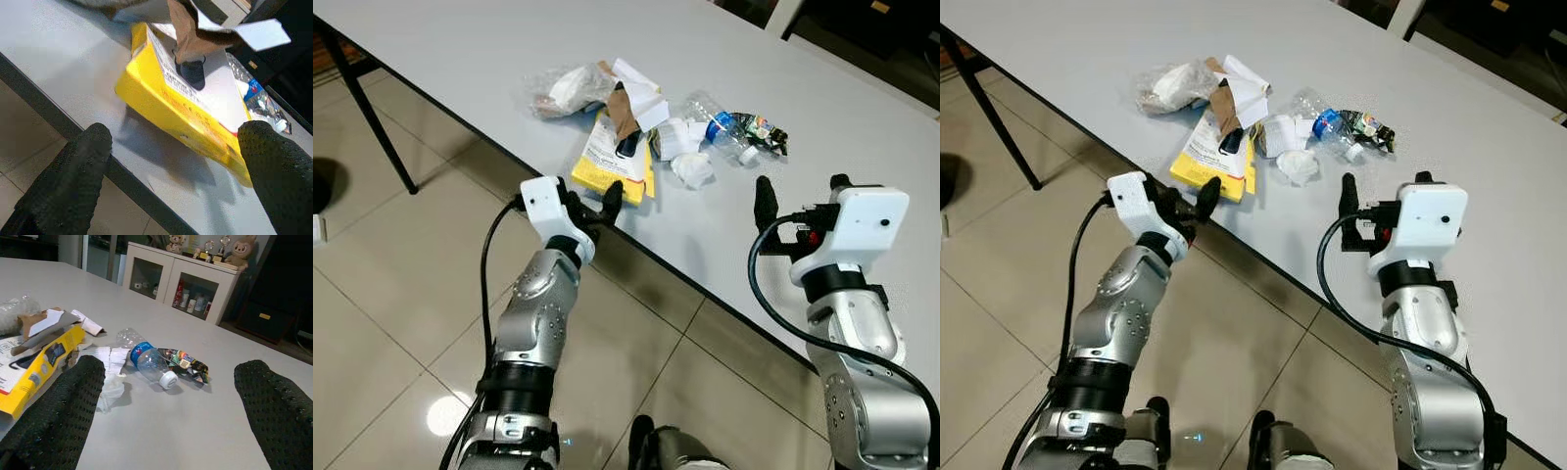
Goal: Picking trash to rubbish bin
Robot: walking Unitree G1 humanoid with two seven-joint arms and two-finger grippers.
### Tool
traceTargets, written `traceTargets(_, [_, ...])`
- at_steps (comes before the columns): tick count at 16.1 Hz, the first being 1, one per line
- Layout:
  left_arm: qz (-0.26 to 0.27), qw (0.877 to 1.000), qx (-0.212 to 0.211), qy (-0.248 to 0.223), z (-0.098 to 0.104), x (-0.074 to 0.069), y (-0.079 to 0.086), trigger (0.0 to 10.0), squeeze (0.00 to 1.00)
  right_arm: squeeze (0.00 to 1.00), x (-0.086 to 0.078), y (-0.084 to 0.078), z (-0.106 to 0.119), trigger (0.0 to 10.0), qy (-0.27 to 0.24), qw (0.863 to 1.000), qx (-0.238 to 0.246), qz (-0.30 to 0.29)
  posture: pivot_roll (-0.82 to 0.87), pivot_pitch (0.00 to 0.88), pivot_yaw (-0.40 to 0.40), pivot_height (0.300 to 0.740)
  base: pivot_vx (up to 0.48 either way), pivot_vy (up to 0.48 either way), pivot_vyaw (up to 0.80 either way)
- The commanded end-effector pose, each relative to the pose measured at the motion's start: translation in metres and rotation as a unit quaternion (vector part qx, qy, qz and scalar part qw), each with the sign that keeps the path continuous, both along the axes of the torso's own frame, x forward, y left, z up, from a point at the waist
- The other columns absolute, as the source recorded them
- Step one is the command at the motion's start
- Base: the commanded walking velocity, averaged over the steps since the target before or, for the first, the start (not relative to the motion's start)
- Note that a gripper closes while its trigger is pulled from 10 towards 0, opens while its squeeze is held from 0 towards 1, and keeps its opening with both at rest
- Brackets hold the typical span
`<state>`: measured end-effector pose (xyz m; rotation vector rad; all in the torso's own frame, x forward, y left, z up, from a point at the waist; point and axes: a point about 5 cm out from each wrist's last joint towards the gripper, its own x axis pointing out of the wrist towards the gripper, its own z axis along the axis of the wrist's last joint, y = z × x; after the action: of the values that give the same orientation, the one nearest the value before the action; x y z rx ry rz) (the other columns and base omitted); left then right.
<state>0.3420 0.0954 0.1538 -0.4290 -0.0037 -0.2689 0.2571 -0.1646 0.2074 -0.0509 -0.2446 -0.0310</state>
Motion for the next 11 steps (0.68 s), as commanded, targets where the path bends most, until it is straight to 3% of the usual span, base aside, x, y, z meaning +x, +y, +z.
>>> traceTargets(1, [-0.016,1.0,-0.006,0.001,-0.002,0.0,-0.008,10.0,0.0,0.0,-0.005,-0.008,0.002,10.0,-0.005,1.0,-0.001,-0.022,0.12,0.21,-0.144,0.74,0.0,0.0,0.0])
traceTargets(11, [-0.02,0.999,-0.04,0.025,-0.015,0.013,-0.023,10.0,0.0,0.0,-0.018,-0.013,0.007,10.0,-0.002,0.999,-0.013,-0.035,0.02,0.219,-0.157,0.74,0.0,0.0,0.0])
